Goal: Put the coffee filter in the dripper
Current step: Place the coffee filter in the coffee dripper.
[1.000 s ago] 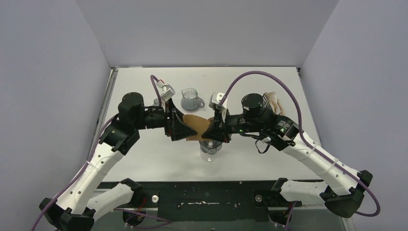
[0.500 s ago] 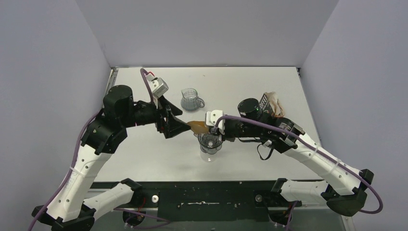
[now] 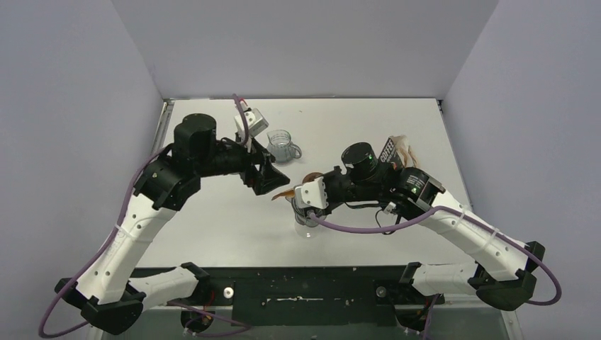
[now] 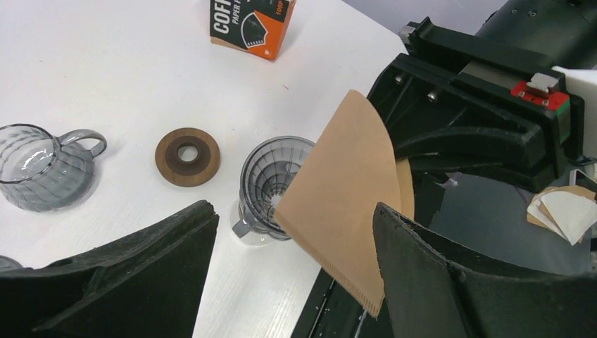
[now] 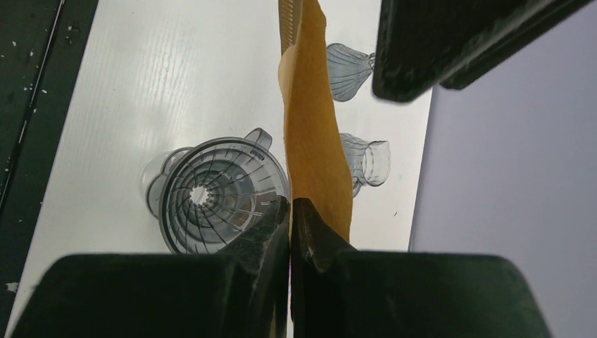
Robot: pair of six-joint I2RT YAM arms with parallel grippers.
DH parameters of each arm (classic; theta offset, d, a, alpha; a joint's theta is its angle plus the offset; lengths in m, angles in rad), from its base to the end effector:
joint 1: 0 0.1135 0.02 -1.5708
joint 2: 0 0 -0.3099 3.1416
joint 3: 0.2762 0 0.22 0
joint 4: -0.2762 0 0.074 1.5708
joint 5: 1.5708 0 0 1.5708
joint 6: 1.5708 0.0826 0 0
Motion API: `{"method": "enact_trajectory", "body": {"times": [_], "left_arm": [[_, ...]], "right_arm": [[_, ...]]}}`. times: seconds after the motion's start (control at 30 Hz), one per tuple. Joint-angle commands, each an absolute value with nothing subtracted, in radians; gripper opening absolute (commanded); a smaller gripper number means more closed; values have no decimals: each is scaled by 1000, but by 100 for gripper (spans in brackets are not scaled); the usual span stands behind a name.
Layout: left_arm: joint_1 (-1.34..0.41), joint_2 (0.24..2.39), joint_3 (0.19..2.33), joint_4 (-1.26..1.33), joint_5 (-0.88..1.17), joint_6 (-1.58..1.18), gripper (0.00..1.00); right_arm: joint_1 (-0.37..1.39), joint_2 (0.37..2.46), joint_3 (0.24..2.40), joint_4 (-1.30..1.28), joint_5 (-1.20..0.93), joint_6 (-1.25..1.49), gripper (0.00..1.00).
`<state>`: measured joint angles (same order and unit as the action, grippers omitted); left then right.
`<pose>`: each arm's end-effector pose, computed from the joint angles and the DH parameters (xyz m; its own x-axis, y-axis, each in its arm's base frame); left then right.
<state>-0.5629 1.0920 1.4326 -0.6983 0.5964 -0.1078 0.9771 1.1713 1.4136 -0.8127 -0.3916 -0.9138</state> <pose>0.1359 -0.1406 0.4660 -0.3898 0.1407 -0.9101 0.8495 0.4366 -0.2963 0.0953 0.1976 0.4268 0.5645 -0.4720 -0.6772 -0.8169 -0.2012 -0.5406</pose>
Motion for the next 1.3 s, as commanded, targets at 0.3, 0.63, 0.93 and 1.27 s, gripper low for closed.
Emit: {"method": "enact_trajectory", "body": {"times": [0.3, 0.63, 0.93, 1.27], "left_arm": [[-875, 1173, 1569, -775, 157, -16, 76], [-901, 1187, 1574, -791, 96, -6, 73], [-942, 1205, 1558, -794, 49, -6, 71], [-966, 1248, 1551, -826, 9, -5, 54]], "right_arm": [[985, 1241, 1517, -918, -362, -978, 0], [986, 1237, 1506, -913, -379, -955, 0], [986, 1237, 1502, -898, -388, -935, 0], [989, 1200, 1461, -879, -360, -971, 0]]}}
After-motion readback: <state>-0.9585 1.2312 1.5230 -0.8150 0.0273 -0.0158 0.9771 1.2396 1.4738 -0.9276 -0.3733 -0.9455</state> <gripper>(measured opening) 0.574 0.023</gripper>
